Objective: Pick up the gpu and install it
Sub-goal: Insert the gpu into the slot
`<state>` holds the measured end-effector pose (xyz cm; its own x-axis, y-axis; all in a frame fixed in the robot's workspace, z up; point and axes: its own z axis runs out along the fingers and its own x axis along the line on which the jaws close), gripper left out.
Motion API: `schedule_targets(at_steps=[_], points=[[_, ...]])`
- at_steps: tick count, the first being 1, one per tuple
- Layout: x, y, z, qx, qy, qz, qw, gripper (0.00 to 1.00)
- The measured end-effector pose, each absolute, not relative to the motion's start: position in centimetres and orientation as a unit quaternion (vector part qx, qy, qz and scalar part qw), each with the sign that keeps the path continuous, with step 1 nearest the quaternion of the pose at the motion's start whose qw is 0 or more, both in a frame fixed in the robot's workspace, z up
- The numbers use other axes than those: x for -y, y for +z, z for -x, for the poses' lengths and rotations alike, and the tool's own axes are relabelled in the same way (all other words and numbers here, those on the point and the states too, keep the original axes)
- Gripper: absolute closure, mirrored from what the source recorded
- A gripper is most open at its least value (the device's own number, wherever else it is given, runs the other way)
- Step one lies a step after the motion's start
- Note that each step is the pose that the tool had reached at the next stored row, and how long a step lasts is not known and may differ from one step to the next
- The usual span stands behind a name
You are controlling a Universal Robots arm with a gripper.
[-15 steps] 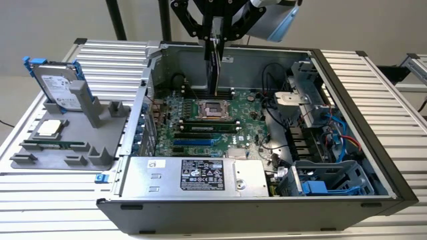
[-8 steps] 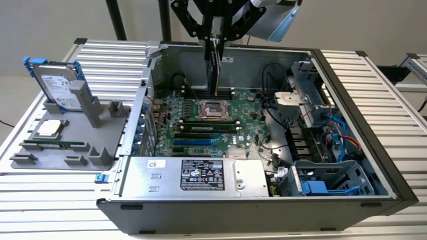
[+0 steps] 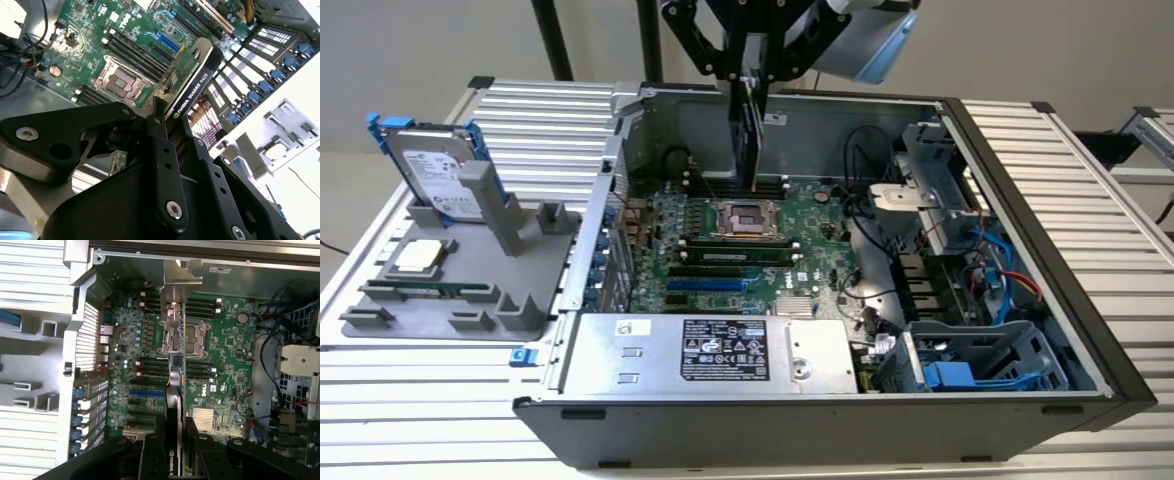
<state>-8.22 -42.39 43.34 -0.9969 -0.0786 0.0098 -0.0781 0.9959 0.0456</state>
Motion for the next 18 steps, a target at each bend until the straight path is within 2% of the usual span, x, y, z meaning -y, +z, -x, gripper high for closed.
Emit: schedule_targets(at_steps=[18], points=[[42.39,43.41,8.29,0.993,-0.019,-0.113,0.008,1.00]])
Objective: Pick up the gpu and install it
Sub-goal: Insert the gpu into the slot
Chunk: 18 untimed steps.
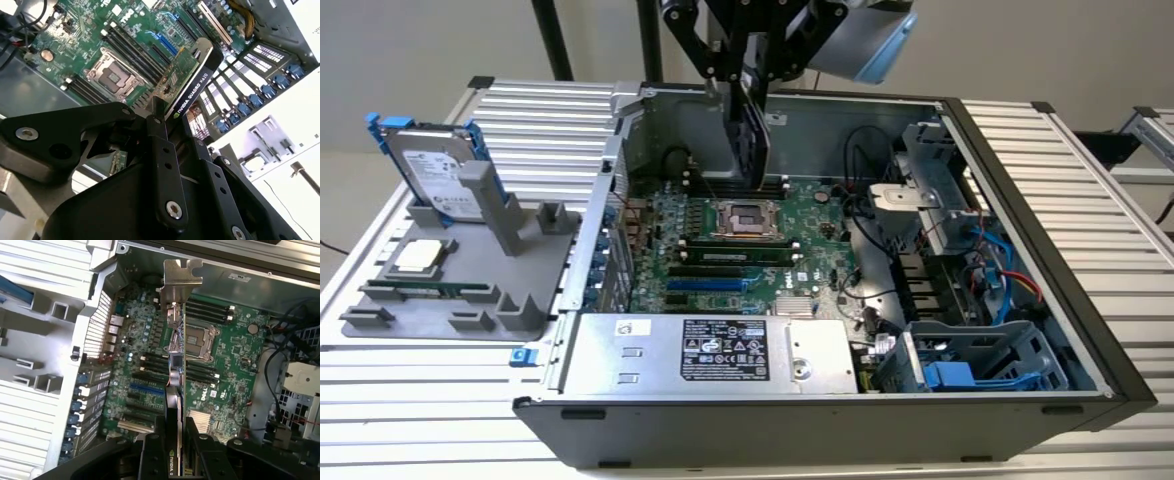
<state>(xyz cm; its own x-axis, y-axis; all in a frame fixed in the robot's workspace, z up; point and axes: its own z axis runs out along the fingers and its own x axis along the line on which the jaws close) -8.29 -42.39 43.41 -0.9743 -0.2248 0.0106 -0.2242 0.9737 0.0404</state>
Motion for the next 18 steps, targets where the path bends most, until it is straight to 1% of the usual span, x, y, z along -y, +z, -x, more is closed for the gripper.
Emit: schedule_targets(at_steps=[18], points=[[42.39,43.48,8.32,0.984,-0.014,-0.178,0.009,1.00]])
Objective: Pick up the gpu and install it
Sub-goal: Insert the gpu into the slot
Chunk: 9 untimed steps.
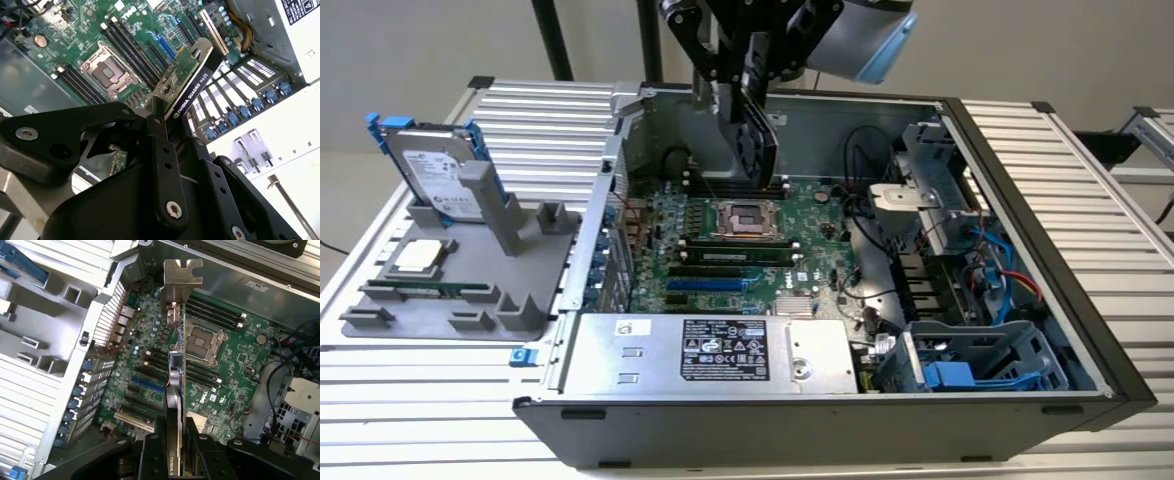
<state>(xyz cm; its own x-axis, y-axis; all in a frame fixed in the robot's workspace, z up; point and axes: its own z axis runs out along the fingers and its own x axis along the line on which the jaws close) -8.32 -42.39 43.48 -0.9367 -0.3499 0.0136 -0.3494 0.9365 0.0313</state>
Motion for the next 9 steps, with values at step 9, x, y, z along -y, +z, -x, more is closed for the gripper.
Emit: schedule_targets(at_steps=[9], points=[[42.39,43.51,8.33,0.978,-0.010,-0.210,0.011,1.00]])
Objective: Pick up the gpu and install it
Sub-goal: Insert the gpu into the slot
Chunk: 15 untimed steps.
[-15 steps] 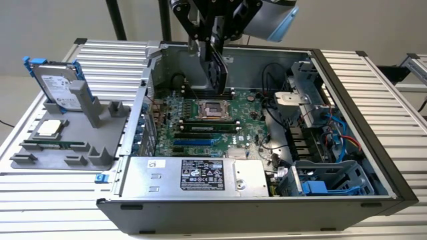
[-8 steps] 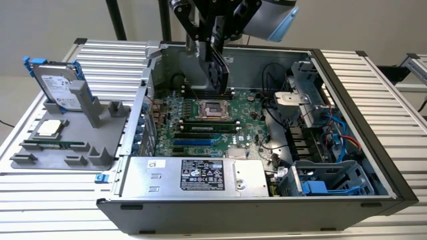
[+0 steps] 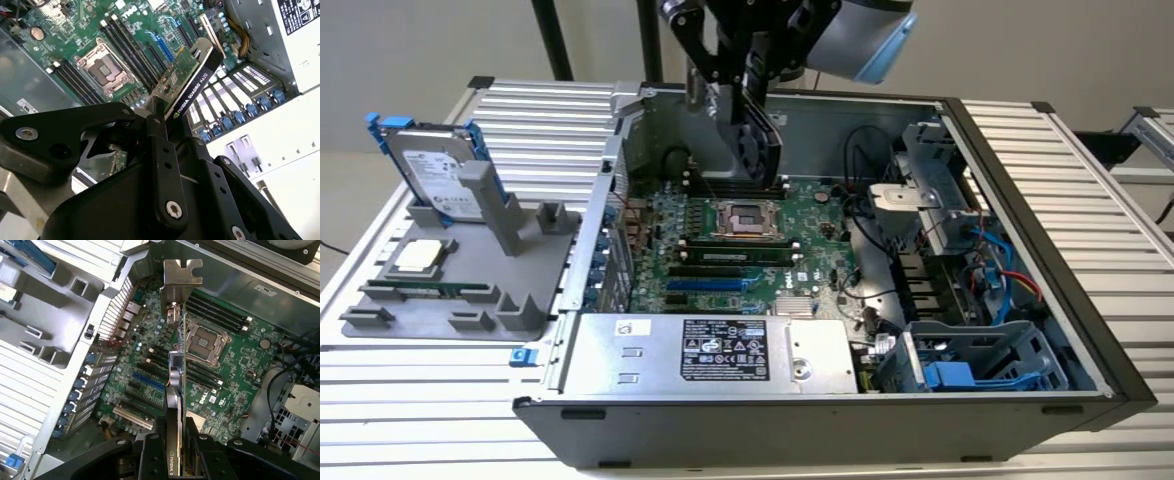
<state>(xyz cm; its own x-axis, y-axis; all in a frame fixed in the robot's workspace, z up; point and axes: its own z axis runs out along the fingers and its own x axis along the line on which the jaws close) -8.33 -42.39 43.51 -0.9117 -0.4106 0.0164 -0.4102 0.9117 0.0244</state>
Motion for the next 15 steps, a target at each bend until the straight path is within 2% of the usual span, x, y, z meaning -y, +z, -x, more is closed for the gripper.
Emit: schedule_targets(at_steps=[15], points=[[42.39,43.54,8.34,0.965,-0.002,-0.263,0.013,1.00]])
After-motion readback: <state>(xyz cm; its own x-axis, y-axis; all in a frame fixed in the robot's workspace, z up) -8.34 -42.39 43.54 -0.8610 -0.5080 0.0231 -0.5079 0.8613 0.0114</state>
